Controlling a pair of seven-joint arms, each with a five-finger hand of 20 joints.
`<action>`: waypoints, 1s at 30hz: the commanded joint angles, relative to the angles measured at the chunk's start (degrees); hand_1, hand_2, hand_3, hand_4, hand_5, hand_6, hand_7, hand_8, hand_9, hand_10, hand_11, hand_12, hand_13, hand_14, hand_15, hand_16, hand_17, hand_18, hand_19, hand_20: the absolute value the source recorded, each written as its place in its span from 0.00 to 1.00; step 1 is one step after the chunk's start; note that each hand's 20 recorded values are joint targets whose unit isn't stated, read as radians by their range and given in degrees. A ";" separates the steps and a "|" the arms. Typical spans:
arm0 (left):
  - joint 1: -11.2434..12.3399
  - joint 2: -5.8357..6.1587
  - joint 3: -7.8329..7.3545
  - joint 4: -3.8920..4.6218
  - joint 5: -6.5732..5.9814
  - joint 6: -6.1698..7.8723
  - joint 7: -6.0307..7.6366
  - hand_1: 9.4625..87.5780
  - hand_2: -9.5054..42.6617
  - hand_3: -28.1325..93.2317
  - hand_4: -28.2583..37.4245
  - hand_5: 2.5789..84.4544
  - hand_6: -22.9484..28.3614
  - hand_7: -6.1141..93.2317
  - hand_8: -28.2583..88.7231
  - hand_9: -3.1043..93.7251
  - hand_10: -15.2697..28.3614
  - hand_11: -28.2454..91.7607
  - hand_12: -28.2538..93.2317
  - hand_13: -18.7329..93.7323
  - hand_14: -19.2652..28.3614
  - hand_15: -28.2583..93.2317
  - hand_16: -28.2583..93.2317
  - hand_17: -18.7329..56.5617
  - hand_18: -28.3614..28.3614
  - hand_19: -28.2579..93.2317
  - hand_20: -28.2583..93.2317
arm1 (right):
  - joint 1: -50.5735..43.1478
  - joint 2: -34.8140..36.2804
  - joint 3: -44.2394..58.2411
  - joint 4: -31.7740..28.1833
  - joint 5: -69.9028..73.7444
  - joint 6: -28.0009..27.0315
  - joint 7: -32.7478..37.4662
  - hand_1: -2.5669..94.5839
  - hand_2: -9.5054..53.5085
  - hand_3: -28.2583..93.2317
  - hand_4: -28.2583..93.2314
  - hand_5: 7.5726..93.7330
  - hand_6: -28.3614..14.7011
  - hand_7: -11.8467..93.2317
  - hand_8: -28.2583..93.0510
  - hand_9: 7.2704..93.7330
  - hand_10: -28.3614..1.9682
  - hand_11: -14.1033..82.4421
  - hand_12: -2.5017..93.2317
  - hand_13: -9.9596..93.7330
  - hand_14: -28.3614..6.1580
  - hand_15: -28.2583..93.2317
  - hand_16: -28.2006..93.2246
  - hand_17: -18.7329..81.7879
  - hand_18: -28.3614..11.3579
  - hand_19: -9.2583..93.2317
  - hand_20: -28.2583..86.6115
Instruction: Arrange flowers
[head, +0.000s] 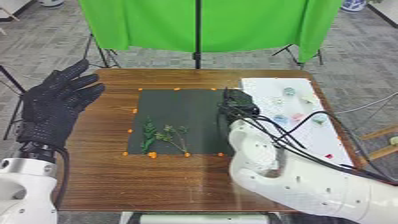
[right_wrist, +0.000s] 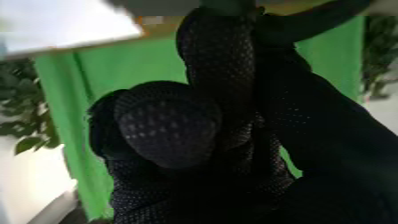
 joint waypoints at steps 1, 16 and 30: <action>1.14 -0.70 -0.56 -0.14 0.36 0.13 -0.99 0.16 0.38 0.86 0.00 0.43 0.66 0.19 0.17 0.35 0.82 0.49 0.32 0.37 0.97 0.67 0.15 0.12 0.91 0.71 0.31 | -2.93 -0.06 -2.38 -1.98 -0.03 -1.94 -0.64 0.59 0.00 0.87 0.02 0.89 0.55 0.37 0.40 0.99 0.62 0.49 0.31 0.96 0.70 0.76 0.40 0.73 0.21 1.00 0.49; -0.39 -0.70 0.46 0.32 0.51 -0.12 -1.65 0.16 0.38 0.86 0.01 0.43 0.67 0.19 0.17 0.35 0.82 0.49 0.32 0.37 0.97 0.67 0.15 0.12 0.91 0.71 0.30 | -2.23 -1.00 -4.98 -1.99 0.37 -1.68 -0.61 0.59 0.00 0.87 0.02 0.89 0.55 0.36 0.40 0.99 0.62 0.49 0.31 0.96 0.69 0.76 0.40 0.73 0.21 1.00 0.49; 0.50 -1.01 0.07 0.08 0.52 0.03 -1.57 0.16 0.38 0.86 0.01 0.43 0.67 0.19 0.17 0.35 0.82 0.49 0.32 0.37 0.97 0.67 0.15 0.12 0.91 0.71 0.31 | -2.79 0.19 -4.58 -2.84 1.16 -2.28 -0.25 0.58 0.00 0.85 0.03 0.87 0.57 0.39 0.36 0.97 0.62 0.49 0.32 0.94 0.69 0.76 0.40 0.72 0.21 1.00 0.48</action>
